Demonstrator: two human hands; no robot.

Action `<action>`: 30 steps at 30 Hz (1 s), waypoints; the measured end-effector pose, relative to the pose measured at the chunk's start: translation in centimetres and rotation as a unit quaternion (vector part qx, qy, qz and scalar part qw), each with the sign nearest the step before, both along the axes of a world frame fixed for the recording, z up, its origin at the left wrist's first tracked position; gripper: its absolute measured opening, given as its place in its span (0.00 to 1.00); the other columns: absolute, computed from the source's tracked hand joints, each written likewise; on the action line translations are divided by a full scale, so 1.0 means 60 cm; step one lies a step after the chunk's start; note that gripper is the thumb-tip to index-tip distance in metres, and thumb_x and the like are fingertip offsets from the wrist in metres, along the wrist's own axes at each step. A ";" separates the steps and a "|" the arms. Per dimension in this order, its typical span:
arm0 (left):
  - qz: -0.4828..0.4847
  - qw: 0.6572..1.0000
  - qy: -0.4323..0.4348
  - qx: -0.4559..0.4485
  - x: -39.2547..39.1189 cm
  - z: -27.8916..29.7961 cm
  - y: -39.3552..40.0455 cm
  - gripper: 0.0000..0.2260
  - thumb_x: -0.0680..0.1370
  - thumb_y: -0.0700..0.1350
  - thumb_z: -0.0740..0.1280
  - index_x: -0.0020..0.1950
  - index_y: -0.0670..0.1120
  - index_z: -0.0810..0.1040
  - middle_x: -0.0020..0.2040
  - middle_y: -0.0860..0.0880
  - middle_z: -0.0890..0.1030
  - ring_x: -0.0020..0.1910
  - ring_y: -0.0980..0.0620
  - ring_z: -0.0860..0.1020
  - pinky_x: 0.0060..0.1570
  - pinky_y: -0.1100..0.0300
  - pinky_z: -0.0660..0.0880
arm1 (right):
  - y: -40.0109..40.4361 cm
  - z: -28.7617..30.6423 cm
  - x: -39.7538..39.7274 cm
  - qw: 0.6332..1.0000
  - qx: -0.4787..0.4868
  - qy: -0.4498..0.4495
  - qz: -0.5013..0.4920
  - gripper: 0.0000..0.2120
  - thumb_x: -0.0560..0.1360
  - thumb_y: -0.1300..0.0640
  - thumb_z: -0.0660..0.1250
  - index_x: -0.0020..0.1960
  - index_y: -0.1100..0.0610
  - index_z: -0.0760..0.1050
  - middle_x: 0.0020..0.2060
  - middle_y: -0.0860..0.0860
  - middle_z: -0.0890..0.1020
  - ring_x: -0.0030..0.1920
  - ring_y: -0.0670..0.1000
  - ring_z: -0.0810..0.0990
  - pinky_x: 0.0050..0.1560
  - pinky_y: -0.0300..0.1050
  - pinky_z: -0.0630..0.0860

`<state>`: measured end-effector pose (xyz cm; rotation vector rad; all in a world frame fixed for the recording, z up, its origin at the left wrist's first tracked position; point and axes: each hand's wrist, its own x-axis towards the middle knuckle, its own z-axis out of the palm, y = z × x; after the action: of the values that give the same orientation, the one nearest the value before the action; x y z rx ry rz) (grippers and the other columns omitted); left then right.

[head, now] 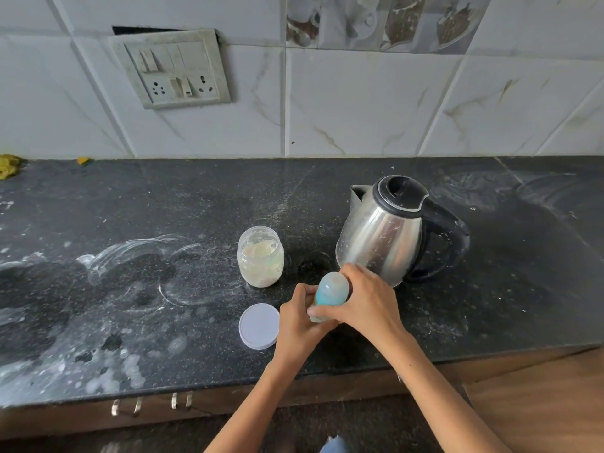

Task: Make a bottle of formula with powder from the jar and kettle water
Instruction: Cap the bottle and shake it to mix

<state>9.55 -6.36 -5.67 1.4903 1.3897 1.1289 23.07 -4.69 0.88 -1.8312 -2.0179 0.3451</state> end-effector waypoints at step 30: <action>0.017 0.995 -0.088 -0.034 -0.012 0.020 0.014 0.21 0.63 0.41 0.81 0.50 0.43 0.76 0.43 0.50 0.84 0.41 0.56 0.83 0.38 0.59 0.79 | -0.002 -0.015 0.030 0.911 -0.209 0.355 0.033 0.33 0.67 0.41 0.75 0.69 0.49 0.69 0.62 0.45 0.77 0.63 0.43 0.76 0.62 0.43 0.76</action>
<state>8.83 -5.50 -4.48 1.2917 1.3227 1.1904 24.84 -4.82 0.00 -1.5141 -1.5509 1.3349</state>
